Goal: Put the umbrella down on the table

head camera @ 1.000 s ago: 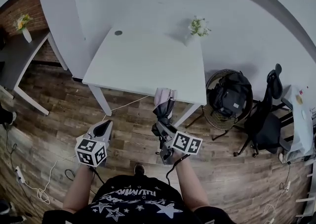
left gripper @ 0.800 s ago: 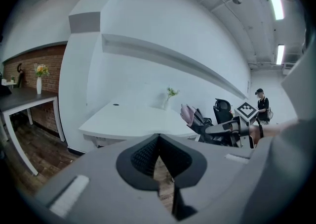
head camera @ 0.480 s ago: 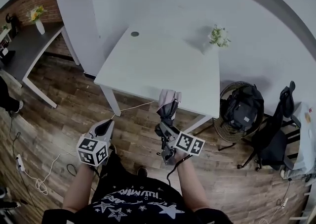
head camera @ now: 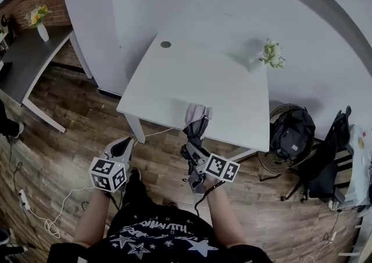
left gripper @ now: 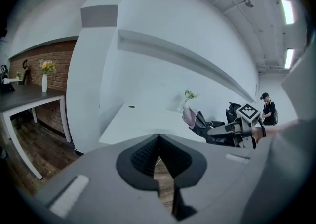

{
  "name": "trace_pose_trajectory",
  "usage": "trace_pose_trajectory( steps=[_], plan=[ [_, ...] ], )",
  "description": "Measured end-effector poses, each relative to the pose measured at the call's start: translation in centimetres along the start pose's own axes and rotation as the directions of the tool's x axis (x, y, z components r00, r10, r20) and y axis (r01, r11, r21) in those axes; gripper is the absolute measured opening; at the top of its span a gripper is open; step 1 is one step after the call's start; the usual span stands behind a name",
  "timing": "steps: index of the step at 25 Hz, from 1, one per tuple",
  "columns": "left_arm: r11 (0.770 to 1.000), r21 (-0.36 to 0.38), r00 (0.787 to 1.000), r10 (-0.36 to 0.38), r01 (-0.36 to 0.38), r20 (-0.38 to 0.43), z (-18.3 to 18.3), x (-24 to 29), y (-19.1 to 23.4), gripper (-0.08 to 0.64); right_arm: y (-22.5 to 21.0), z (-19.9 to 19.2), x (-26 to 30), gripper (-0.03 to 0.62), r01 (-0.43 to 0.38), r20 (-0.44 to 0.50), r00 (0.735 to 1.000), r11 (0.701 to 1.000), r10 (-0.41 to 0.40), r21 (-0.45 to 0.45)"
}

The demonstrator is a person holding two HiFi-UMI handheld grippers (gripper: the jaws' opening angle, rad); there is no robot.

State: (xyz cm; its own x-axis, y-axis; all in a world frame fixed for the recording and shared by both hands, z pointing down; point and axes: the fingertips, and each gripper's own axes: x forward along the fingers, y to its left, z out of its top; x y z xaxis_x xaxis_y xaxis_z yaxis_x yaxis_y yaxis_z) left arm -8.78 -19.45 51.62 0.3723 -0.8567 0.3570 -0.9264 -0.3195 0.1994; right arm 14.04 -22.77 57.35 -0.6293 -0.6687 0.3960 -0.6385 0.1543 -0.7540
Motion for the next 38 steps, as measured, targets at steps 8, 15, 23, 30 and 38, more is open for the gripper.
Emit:
trace_pose_trajectory(
  steps=[8, 15, 23, 30, 38],
  plan=[
    [0.998, 0.006, 0.998, -0.056, 0.056, -0.019, 3.6, 4.7, 7.4, 0.005, 3.2, 1.7, 8.8, 0.222, 0.050, 0.019, 0.999, 0.998, -0.051, 0.037],
    [0.996, 0.007, 0.996, -0.087, 0.087, -0.036, 5.3, 7.2, 12.7, 0.003, 6.5, 1.2, 16.1, 0.222, 0.062, 0.009, 0.998, 0.996, -0.062, 0.069],
    [0.993, 0.011, 0.992, -0.117, 0.118, -0.049, 6.9, 9.3, 18.2, 0.003, 9.3, 1.0, 23.4, 0.222, 0.101, 0.001, 0.995, 0.992, -0.102, 0.071],
    [0.987, 0.005, 0.985, -0.159, 0.160, -0.071, 7.2, 11.2, 20.7, 0.003, 9.1, 0.6, 28.0, 0.222, 0.184, -0.004, 0.983, 0.973, -0.185, 0.141],
    [0.983, 0.000, 0.978, -0.185, 0.186, -0.092, 7.1, 12.9, 21.9, 0.003, 8.9, 0.4, 31.8, 0.222, 0.265, -0.013, 0.964, 0.957, -0.266, 0.119]
  ],
)
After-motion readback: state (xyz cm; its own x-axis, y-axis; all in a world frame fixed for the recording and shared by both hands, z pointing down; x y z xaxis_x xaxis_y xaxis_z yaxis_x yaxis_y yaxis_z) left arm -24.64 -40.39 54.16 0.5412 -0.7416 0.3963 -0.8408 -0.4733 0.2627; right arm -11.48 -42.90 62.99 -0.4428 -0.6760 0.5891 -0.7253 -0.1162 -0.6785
